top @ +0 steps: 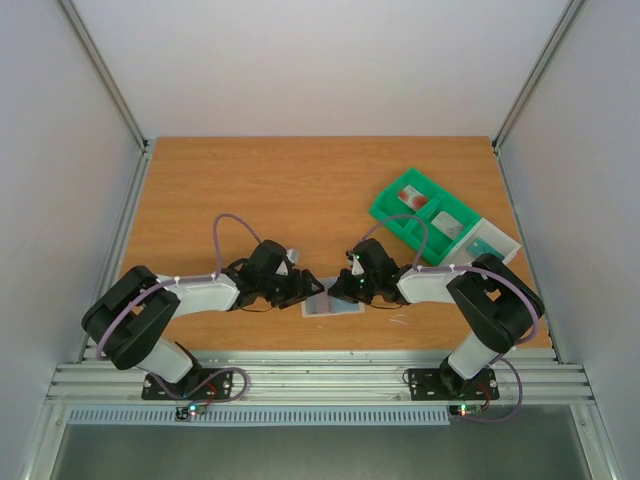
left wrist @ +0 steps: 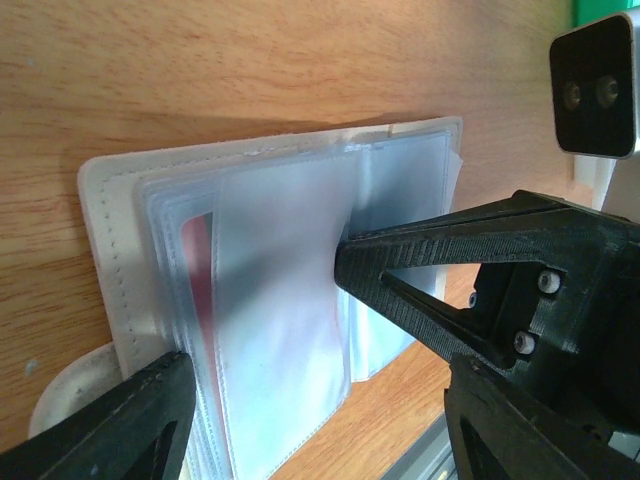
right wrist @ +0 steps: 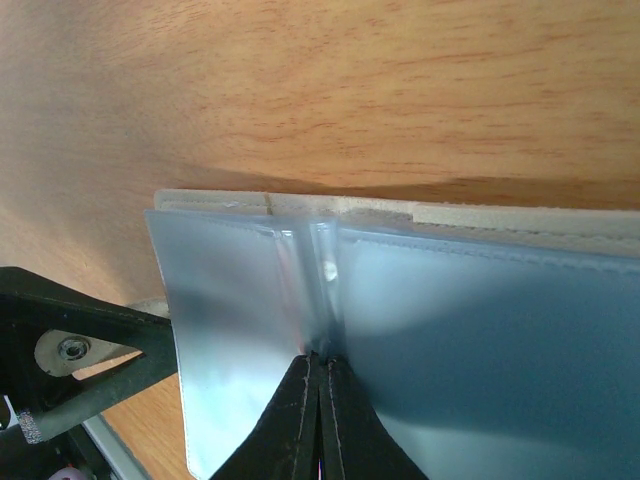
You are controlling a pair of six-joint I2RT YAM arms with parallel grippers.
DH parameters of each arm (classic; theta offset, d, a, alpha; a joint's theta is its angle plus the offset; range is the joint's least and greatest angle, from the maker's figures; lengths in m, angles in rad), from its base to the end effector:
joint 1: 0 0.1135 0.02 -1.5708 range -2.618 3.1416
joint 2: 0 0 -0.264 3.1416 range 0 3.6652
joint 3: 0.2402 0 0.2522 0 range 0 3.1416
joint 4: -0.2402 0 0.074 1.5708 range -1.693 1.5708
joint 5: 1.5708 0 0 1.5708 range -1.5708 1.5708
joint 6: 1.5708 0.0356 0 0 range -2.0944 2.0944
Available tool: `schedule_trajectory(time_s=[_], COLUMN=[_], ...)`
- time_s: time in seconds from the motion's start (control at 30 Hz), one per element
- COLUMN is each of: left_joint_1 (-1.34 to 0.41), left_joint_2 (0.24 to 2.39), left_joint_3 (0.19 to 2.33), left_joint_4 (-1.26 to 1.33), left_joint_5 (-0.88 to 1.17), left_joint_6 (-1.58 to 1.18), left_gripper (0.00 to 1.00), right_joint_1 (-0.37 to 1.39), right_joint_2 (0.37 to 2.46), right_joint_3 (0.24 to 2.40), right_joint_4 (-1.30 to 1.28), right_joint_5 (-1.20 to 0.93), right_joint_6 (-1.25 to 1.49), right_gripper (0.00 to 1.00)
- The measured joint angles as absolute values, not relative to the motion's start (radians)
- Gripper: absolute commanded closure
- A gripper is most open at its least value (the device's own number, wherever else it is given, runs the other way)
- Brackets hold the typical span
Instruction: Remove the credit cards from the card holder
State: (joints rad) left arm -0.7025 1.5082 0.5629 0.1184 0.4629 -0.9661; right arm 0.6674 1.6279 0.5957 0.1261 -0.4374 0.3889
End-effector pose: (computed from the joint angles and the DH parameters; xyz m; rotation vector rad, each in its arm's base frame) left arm 0.1937 -0.1848 0.1356 -0.1093 2.7226 -1.2137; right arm 0.2088 0.1838 0.1139 -0.5625 2.5661 0.9584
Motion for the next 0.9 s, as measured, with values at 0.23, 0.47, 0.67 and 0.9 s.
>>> schedule_trajectory(time_s=[0.23, 0.47, 0.67, 0.9], left_joint_1=[-0.702, -0.699, -0.696, -0.696], left_joint_2=[1.514, 1.519, 1.52, 1.509], left_joint_3=[0.554, 0.546, 0.538, 0.535], left_joint_4=[0.146, 0.175, 0.198, 0.202], left_joint_5=[0.468, 0.476, 0.487, 0.491], left_joint_6=[-0.984, -1.009, -1.034, -1.048], left_gripper=[0.31, 0.31, 0.31, 0.32], right_joint_1=[0.667, 0.667, 0.667, 0.667], right_joint_2=[1.628, 1.628, 1.628, 1.628], right_joint_3=[0.596, 0.596, 0.596, 0.596], right_joint_4=[0.126, 0.126, 0.126, 0.127], right_joint_5=[-0.437, -0.437, -0.437, -0.439], right_joint_6=[0.389, 0.39, 0.393, 0.394], right_gripper=[0.97, 0.97, 0.97, 0.96])
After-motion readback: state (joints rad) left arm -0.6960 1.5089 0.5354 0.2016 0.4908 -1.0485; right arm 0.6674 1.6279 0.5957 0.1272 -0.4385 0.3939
